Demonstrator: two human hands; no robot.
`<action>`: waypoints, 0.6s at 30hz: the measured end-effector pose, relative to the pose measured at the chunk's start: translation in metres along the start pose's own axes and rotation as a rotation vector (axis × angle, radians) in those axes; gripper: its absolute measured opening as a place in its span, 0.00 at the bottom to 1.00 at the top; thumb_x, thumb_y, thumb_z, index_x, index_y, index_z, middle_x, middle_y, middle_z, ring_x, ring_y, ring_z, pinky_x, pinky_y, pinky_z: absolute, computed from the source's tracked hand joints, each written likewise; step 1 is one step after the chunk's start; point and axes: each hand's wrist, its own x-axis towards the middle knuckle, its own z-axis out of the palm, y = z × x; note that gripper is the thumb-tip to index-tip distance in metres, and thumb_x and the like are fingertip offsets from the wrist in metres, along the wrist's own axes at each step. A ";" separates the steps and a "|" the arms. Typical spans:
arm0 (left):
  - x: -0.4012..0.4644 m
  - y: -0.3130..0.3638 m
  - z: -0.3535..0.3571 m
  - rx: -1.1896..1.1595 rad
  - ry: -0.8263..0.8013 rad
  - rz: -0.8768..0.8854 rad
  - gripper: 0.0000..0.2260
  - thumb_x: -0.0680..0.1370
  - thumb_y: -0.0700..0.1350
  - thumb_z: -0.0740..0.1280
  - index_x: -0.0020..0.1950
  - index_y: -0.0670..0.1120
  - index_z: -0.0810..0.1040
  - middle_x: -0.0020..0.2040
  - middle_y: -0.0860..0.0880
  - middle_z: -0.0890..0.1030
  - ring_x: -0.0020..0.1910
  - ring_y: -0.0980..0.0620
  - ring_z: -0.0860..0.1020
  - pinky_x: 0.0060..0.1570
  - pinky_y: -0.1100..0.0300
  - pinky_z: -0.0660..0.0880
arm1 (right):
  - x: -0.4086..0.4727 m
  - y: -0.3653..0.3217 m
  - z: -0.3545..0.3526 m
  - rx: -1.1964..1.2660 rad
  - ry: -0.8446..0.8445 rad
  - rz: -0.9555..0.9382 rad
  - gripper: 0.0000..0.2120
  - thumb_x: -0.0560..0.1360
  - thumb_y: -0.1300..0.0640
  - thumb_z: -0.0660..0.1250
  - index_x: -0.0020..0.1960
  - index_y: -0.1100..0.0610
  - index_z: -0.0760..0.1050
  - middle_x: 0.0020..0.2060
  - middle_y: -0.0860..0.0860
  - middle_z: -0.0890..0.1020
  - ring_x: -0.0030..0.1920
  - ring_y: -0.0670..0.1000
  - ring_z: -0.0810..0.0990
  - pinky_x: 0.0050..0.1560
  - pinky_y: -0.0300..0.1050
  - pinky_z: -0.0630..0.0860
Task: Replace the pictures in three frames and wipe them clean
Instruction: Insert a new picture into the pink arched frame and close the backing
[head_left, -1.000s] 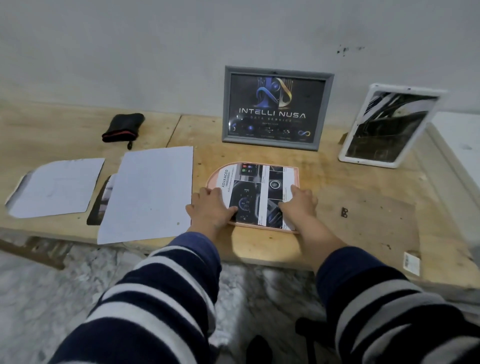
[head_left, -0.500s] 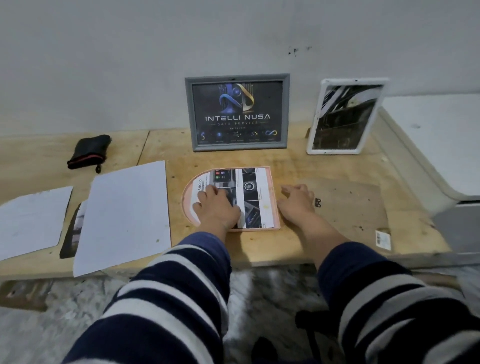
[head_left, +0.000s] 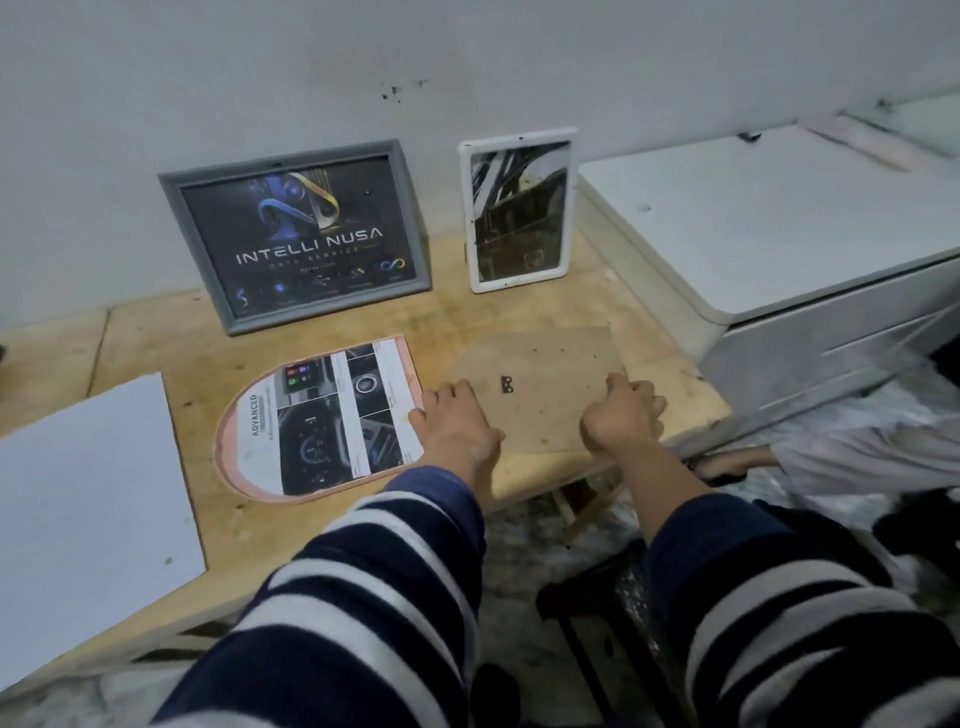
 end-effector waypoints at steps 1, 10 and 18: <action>0.002 0.007 0.005 0.005 -0.018 -0.009 0.32 0.72 0.57 0.72 0.70 0.47 0.64 0.69 0.46 0.67 0.69 0.43 0.62 0.65 0.47 0.60 | 0.003 0.007 -0.004 0.017 0.002 0.040 0.29 0.75 0.59 0.60 0.74 0.53 0.59 0.68 0.58 0.63 0.67 0.61 0.61 0.66 0.55 0.62; 0.006 0.010 0.010 -0.045 -0.030 -0.097 0.36 0.70 0.54 0.74 0.72 0.47 0.60 0.71 0.45 0.64 0.70 0.44 0.61 0.67 0.45 0.59 | 0.015 0.004 -0.005 0.260 0.076 0.195 0.34 0.73 0.59 0.65 0.75 0.56 0.55 0.68 0.58 0.67 0.68 0.60 0.63 0.67 0.54 0.66; 0.009 0.007 0.011 -0.053 -0.019 -0.117 0.41 0.70 0.56 0.74 0.75 0.46 0.56 0.72 0.46 0.63 0.72 0.45 0.59 0.69 0.43 0.57 | 0.032 0.003 -0.028 0.356 0.016 0.296 0.22 0.77 0.59 0.56 0.71 0.59 0.64 0.68 0.59 0.68 0.66 0.61 0.66 0.65 0.55 0.67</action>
